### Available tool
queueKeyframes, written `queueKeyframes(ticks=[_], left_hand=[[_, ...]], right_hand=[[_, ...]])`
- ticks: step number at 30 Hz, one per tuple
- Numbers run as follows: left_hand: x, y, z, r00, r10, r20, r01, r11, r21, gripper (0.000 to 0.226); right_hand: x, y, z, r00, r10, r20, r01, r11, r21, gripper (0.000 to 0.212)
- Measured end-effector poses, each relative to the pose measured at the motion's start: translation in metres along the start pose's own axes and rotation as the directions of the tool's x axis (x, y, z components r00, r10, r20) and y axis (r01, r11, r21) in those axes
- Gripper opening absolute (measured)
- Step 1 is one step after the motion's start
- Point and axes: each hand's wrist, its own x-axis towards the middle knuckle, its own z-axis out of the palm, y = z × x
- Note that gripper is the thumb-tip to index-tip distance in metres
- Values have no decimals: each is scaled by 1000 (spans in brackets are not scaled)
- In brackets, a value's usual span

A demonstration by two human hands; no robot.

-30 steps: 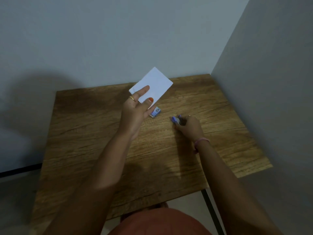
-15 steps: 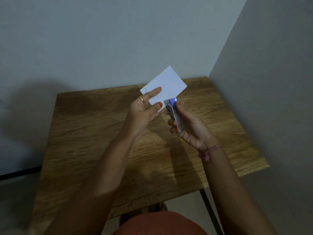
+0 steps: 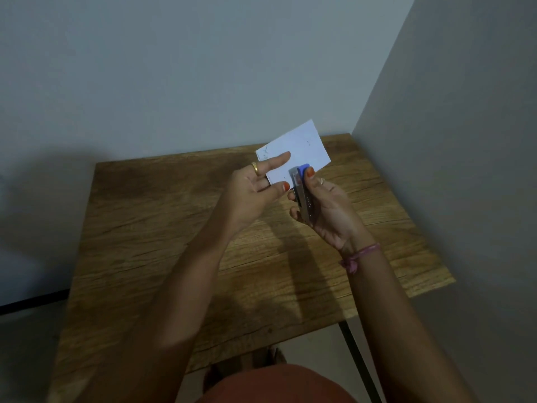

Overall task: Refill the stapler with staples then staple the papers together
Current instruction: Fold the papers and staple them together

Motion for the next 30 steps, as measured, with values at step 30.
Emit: queueKeyframes(ticks=[30], left_hand=[[-8, -17, 36, 972, -140, -191, 95, 970, -226, 57]], right_hand=[[-4, 5, 14, 997, -30, -75, 28, 999, -26, 42]])
